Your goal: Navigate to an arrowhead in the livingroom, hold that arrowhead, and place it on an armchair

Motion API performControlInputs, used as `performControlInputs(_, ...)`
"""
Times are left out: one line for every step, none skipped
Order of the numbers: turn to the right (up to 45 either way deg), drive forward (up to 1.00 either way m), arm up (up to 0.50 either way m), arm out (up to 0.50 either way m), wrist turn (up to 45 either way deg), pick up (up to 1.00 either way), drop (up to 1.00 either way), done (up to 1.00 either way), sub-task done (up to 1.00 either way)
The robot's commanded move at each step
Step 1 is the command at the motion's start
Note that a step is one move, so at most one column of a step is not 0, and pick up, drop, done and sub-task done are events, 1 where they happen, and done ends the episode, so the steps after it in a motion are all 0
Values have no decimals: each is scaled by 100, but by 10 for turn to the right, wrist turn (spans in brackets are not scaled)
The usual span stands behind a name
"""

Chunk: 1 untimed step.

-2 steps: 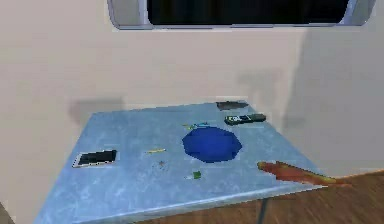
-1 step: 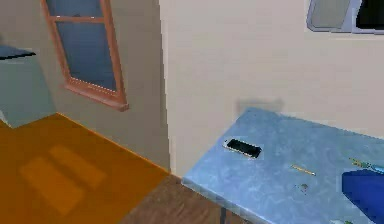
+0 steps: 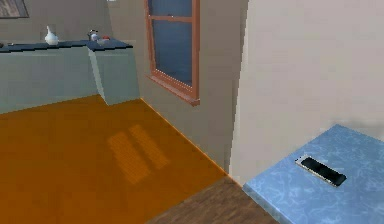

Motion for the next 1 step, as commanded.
performControlInputs(0, 0, 50, 0, 0, 0, 0, 0, 0)
